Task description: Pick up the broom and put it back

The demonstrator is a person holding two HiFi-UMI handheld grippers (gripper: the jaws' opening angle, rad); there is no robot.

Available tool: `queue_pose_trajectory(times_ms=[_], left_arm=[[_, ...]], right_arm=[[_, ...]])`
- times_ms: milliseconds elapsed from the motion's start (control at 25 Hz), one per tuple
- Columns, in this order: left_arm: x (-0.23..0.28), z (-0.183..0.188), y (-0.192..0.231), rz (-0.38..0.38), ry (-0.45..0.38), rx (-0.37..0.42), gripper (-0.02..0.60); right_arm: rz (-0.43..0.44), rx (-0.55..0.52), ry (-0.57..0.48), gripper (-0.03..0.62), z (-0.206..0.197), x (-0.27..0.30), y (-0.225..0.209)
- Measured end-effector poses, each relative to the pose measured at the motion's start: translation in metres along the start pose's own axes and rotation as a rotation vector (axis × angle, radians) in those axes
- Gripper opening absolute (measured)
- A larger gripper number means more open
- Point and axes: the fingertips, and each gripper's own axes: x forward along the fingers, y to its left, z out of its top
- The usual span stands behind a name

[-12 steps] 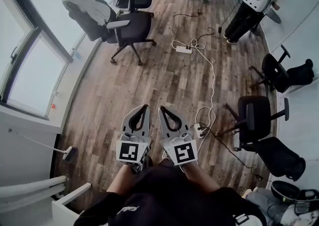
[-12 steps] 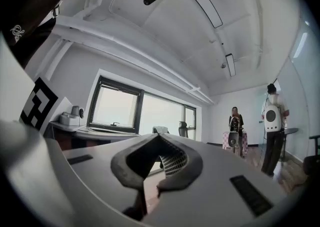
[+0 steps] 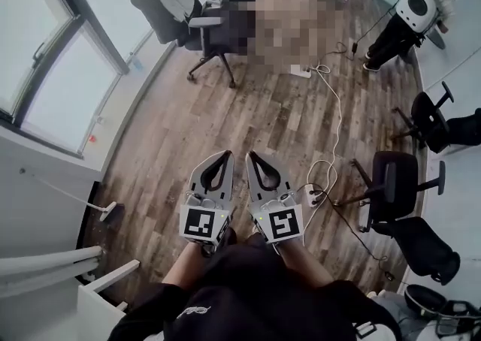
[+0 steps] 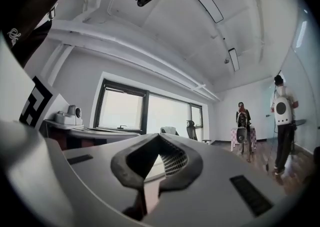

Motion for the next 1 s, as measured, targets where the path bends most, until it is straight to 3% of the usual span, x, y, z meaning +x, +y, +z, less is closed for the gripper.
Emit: queue_pose_trajectory(times_ms=[400,560,840,1000], left_arm=[[-0.049,0.002,0.071,0.045,0.015,-0.004,0.002],[-0.058,-0.005,0.095,0.074,0.017,-0.044,0.002],[-0.044,-0.014,0.126,0.119,0.01,-0.053,0.002],[-0.028,-0.025,0.168,0.192,0.049,-0.043,0.002]], right_arm=[[0.05,-0.013,-0.029,0.021,0.002,0.05,0.075],[0.081,-0.03,-0.008,0.021,-0.005,0.066,0.095],[0.115,-0.008,0.022,0.021,-0.027,0.114,0.093],[0.182,0.037,0.033,0.021,-0.043,0.163,0.095]])
